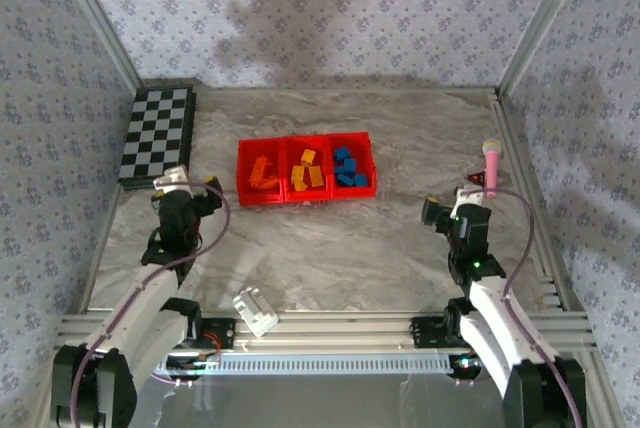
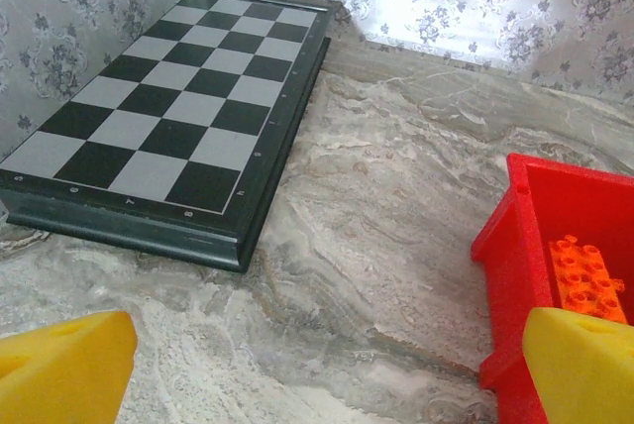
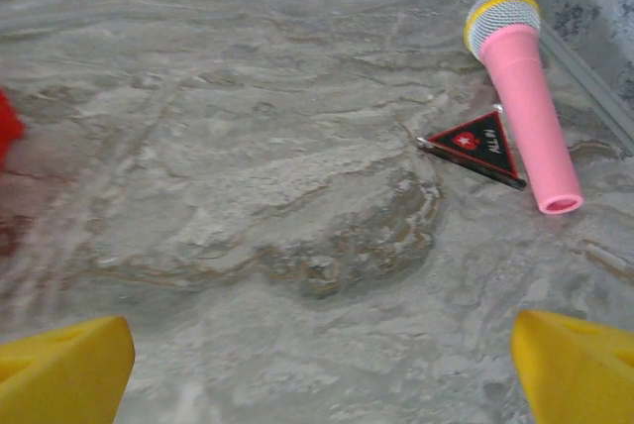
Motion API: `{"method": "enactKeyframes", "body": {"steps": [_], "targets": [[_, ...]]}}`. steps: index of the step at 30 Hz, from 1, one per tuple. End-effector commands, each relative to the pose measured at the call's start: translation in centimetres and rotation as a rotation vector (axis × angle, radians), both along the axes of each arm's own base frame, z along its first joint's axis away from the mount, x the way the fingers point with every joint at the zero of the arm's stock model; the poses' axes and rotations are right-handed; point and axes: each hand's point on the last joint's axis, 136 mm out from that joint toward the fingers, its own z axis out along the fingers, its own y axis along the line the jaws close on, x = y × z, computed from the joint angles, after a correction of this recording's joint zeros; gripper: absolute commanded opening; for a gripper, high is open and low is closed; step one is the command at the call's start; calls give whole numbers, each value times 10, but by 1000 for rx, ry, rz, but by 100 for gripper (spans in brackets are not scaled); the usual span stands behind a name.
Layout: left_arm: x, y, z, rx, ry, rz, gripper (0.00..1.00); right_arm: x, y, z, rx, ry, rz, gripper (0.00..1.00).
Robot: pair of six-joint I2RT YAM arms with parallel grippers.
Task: Sort the legos into containers by color
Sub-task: Reset both arms
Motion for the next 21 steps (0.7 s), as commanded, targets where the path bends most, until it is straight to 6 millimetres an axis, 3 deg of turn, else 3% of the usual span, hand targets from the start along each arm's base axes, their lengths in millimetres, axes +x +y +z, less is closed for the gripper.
{"method": "enactKeyframes", "body": {"steps": [1,6,11,13,16,21], "targets": [[8,2,12,-4,-77,-5,100,21,-9,19,-72,-116,12,99],[16,9,0,-25,-62,13,100,46,-11,8,-78,-103,13,100],[27,19,-4,-42,-42,53,100,83,8,8,-112,-121,118,99],[29,21,-6,-46,-25,65,100,92,16,-10,-160,-83,155,100],[32,19,-4,-33,-35,38,100,97,-4,-22,-129,-115,46,100],[36,22,-18,48,-39,14,100,101,-8,-23,-104,-67,48,99]]}}
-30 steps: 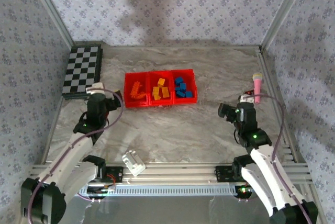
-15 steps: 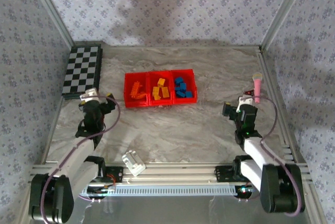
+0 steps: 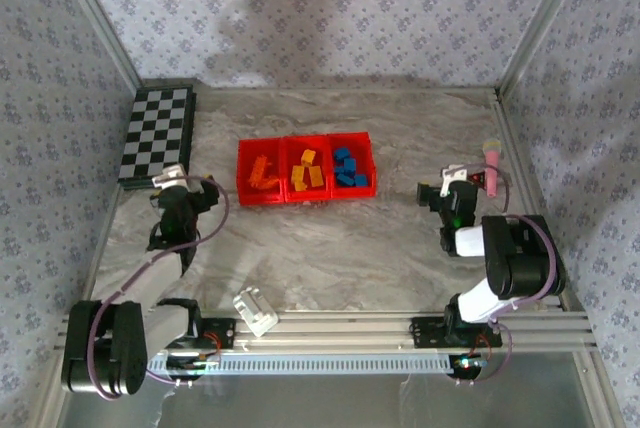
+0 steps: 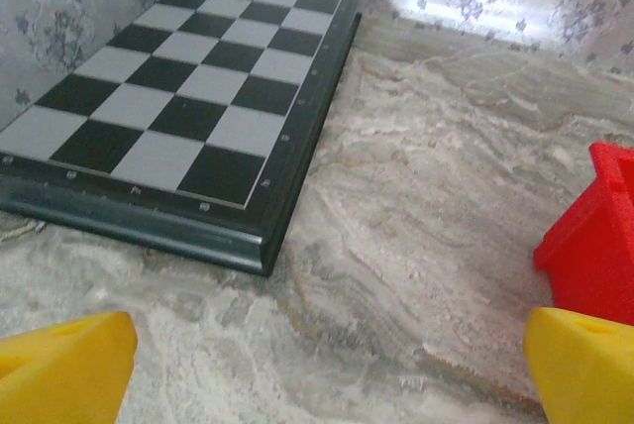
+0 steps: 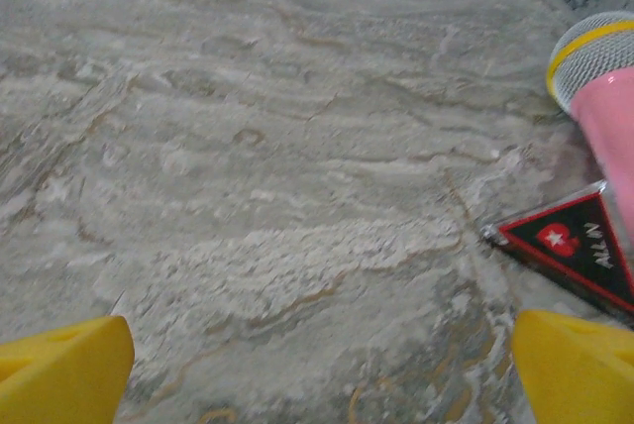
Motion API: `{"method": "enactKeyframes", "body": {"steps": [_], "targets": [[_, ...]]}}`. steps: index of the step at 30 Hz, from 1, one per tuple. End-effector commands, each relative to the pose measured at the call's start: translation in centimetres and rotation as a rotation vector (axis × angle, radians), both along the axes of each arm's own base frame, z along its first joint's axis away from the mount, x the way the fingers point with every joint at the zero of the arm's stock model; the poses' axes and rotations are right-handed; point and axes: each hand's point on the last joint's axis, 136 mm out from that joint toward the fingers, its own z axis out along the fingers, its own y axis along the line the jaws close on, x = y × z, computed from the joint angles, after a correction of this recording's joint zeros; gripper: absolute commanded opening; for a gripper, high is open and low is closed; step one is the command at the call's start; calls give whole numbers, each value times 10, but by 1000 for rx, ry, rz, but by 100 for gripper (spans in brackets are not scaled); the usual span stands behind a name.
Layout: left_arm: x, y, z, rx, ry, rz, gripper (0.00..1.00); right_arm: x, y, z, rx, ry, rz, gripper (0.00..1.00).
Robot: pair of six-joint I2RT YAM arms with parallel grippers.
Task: Sort the legos into containers by color
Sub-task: Reset both arms
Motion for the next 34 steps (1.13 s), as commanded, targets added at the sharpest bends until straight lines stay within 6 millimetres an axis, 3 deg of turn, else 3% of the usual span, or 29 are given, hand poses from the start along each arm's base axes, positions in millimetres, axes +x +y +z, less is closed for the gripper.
{"method": "enactKeyframes", "body": {"steps": [1,2,3,7,9,10,12,13,34], "targets": [[12,3,0,57,-46,-20,100,12,-1,22,-2,-78,-13,100],[16,4,-13,78,-18,-23,100,12,-1,22,-14,-81,-17,100],[22,8,-13,90,-37,-5,100,12,0,22,-20,-78,-20,100],[44,-12,-20,147,38,-161,100,12,1,21,-16,-75,-15,100],[48,-12,-41,142,24,-177,100,12,1,22,-17,-76,-15,100],[56,-9,-40,156,-46,-164,100,13,1,22,-14,-76,-14,100],[55,-9,-49,110,86,-184,100,13,3,19,2,-62,2,100],[62,-10,-47,122,36,-191,100,14,2,19,9,-59,5,100],[58,-9,-46,143,57,-166,100,15,3,19,26,-54,31,100]]}}
